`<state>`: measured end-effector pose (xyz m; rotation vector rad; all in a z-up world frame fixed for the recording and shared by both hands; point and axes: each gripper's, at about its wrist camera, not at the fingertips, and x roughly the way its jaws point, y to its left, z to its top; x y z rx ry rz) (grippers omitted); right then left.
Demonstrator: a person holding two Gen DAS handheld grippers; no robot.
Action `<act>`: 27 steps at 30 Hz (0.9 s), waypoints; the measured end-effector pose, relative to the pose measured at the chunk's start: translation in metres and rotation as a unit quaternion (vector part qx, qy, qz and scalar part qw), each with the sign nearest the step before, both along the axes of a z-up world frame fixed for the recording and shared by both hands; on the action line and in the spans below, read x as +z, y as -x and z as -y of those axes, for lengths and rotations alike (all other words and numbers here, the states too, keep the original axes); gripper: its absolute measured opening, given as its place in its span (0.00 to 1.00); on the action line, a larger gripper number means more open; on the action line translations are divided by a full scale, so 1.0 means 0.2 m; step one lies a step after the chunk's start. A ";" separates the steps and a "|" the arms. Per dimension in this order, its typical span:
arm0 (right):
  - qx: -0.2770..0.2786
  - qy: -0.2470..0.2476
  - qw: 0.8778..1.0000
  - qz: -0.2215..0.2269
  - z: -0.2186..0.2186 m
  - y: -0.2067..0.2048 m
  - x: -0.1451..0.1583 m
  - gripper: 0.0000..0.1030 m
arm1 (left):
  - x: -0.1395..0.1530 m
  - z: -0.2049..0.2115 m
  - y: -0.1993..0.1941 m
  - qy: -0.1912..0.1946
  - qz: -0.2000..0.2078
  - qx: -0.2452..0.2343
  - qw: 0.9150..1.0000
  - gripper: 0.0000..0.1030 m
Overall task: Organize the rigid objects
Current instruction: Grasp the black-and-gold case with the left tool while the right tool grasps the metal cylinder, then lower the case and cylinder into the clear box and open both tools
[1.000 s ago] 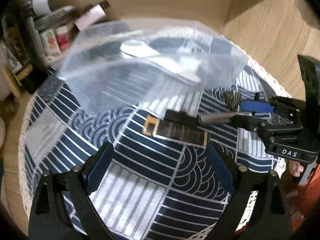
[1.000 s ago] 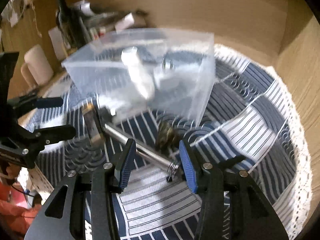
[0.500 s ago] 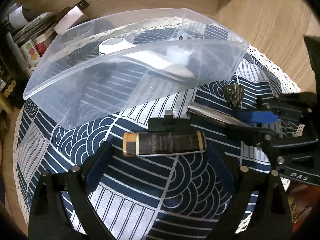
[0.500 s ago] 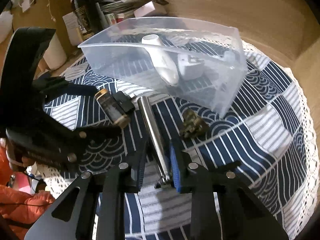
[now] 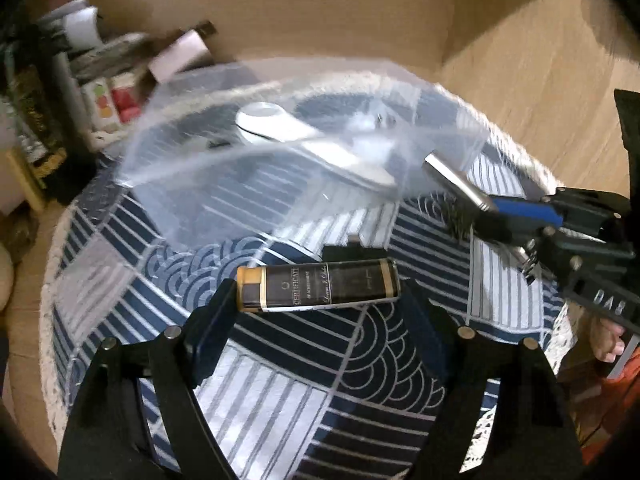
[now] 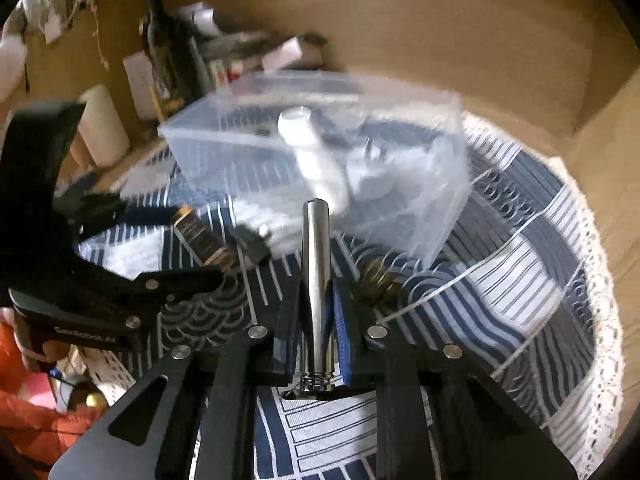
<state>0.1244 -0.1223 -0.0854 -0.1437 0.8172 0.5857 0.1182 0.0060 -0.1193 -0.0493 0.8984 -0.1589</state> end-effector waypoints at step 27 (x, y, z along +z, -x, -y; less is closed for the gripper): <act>-0.055 -0.074 0.982 0.167 -0.08 -0.30 0.58 0.14 | 0.44 -0.23 -0.12 -0.003 0.122 0.069 0.990 0.78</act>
